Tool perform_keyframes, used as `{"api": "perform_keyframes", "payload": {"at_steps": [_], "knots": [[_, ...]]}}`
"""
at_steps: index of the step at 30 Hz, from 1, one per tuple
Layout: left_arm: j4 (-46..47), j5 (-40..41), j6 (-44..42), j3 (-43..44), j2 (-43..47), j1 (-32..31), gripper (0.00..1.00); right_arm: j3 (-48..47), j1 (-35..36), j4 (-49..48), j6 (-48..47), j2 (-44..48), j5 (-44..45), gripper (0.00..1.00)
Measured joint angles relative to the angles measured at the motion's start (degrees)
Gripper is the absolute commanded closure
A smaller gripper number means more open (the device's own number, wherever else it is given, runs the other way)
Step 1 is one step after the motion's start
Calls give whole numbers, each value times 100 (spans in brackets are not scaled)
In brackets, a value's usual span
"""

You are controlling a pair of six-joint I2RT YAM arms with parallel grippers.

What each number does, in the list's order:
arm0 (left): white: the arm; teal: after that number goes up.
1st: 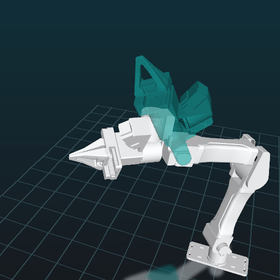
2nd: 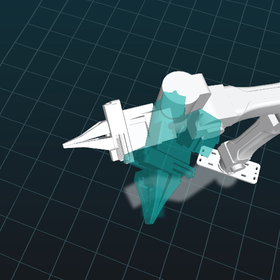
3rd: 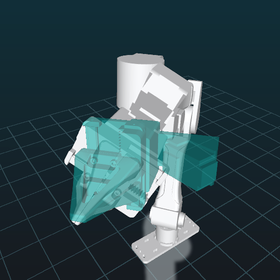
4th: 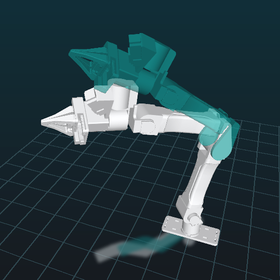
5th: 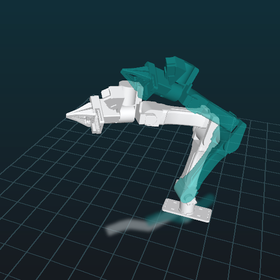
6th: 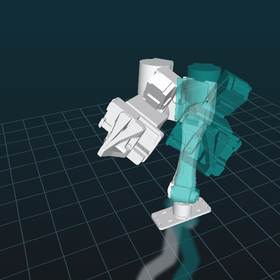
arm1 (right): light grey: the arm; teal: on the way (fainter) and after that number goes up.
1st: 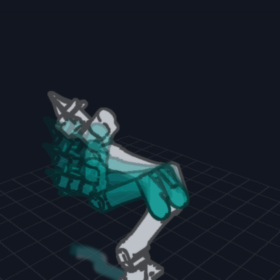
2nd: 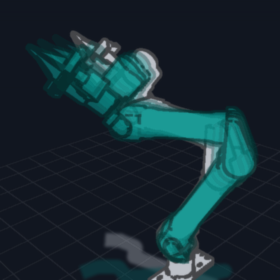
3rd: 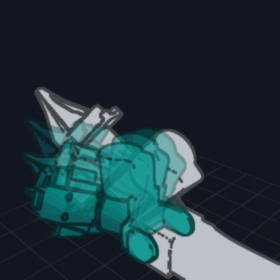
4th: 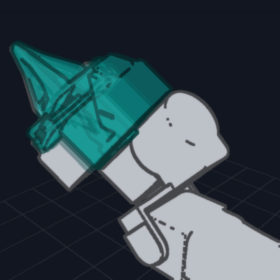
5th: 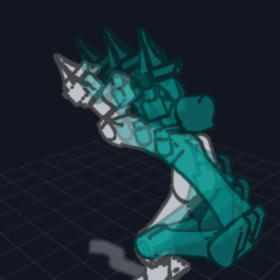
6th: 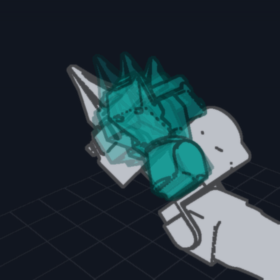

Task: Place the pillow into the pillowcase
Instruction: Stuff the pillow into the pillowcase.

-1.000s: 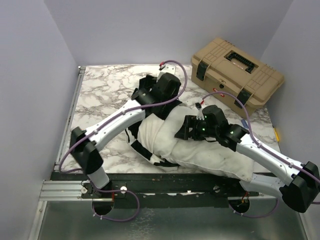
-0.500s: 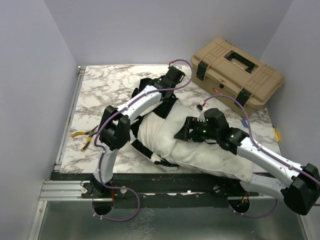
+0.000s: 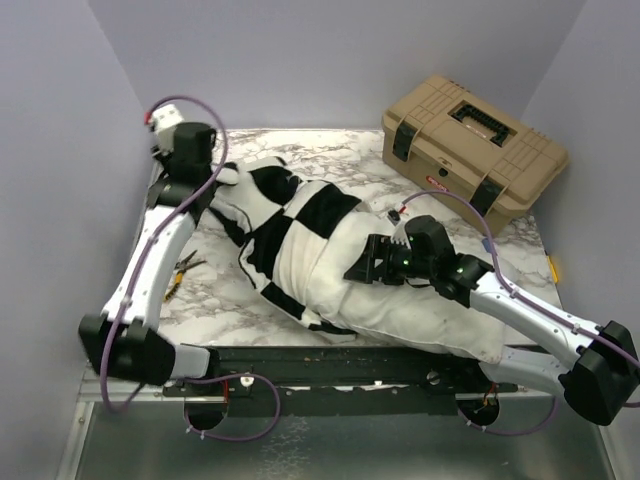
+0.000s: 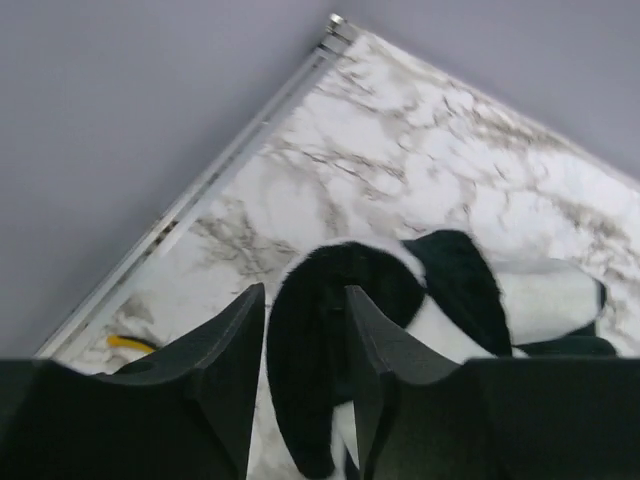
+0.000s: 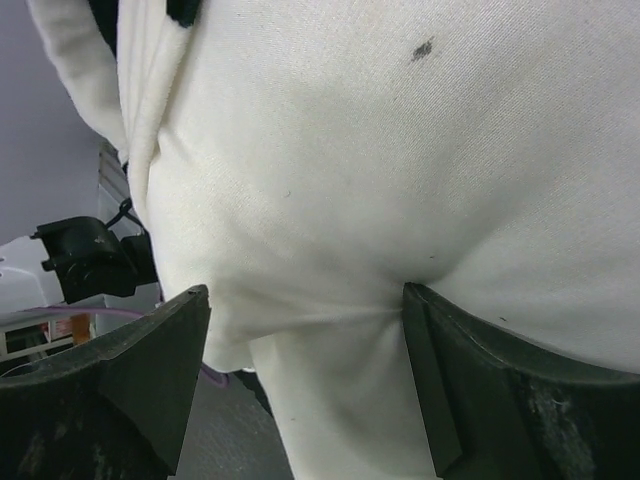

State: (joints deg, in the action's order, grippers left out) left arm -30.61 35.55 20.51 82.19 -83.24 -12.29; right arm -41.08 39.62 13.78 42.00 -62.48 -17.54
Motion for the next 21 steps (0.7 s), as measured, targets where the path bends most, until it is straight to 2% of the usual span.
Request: {"api": "perform_keyframes", "payload": {"at_steps": [1, 3, 5, 9, 13, 17, 21], "knots": [[15, 184, 118, -306, 522, 177, 31, -7, 2, 0, -2, -2, -15, 16], [0, 437, 304, -772, 1384, 332, 22, -48, 2, 17, -2, -2, -20, 15], [2, 428, 442, -1047, 1899, 343, 20, -153, 2, 94, -7, -4, -17, 15], [-9, -400, 518, -1292, 2446, 280, 20, -490, 2, 380, -61, -4, 37, 14], [79, -1770, 448, -1287, 2236, 20, 20, -1106, 0, 765, -188, -46, 188, 13], [98, -2706, 238, -1231, 1475, -1049, 20, -1762, -101, 1029, -332, -219, 234, 14], [94, -3005, 96, -1032, 710, -2096, 21, -2052, -431, 1172, -415, -363, 181, 15]]}}
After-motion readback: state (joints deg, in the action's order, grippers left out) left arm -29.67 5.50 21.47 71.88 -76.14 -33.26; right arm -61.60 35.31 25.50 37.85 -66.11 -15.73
